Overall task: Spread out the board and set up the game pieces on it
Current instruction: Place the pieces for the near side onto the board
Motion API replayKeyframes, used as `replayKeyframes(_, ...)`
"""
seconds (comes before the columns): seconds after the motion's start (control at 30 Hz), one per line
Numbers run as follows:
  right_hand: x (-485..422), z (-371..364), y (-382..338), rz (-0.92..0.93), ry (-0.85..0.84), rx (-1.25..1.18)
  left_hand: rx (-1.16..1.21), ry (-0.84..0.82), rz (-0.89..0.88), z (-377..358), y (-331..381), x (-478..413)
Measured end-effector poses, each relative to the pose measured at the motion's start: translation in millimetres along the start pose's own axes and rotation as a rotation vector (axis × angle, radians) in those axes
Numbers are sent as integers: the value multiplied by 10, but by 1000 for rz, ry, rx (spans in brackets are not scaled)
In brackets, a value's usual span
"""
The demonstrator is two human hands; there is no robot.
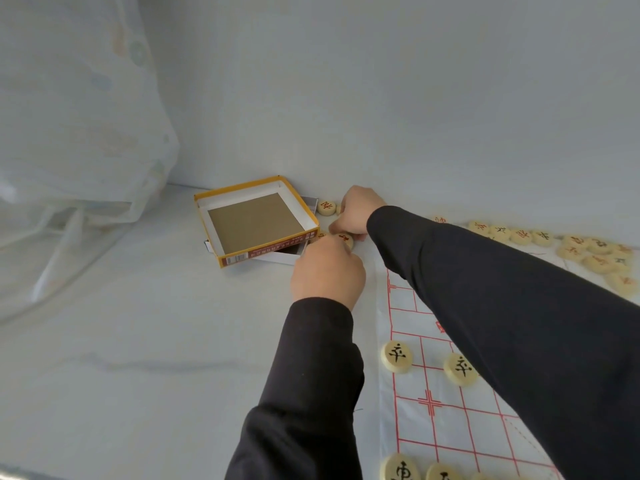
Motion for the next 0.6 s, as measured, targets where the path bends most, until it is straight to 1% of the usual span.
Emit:
replayKeyframes(0.13,48,11,31,3,26,-49,4,11,-5,1,-22,-20)
replayKeyframes(0.27,173,174,157,19,49,-108,9,0,-6,-33,-49,-10)
replayKeyframes(0.43,483,373,467,31,41,-212,21,56,28,51,-132,4)
replayKeyframes(0.53,871,457,689,39,23,-207,-32,69,-27,41,-28,51)
replayKeyframes(0.6,1209,504,883,34,15,-192,-81,38,-95,-28,134,137)
Point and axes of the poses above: each hand's wrist, its own x-axis away from the middle knuckle, its own z-axis out of the back of the hand, y = z × x, the point moved 7 cm from there along -x, towards the middle knuckle, and after that the axes turned 12 degrees about -z, right-handed, at the moved point
